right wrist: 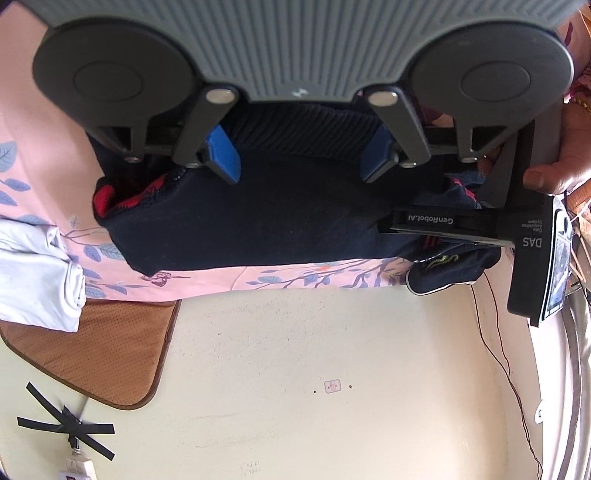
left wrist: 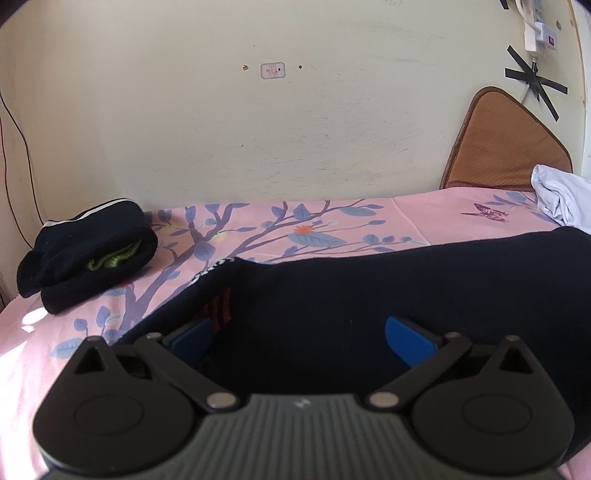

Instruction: Fold small clothes

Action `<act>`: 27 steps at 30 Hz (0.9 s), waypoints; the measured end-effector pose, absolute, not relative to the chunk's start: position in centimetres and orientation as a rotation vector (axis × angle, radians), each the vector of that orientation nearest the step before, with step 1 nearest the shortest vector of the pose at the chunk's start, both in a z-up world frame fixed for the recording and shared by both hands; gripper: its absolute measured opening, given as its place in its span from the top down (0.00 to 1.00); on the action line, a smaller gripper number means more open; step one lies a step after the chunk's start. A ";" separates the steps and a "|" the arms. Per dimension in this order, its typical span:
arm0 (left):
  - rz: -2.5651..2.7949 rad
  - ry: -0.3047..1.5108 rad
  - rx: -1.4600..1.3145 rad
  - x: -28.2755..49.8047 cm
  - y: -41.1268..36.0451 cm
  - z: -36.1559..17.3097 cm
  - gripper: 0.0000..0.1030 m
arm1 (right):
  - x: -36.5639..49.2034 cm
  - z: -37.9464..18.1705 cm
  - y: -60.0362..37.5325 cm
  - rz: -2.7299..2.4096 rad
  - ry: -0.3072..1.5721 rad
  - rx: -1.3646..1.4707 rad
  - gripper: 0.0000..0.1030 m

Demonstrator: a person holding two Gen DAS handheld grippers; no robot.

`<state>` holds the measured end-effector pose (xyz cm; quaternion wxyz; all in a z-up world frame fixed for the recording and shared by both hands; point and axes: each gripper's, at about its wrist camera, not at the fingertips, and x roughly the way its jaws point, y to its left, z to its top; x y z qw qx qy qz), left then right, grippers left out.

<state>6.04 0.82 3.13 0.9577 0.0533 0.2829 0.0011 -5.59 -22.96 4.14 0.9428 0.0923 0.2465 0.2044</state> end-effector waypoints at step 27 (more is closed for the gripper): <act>0.043 0.627 0.100 5.6 0.5 3.0 0.00 | -5.9 4.2 -21.9 0.425 0.529 0.099 0.15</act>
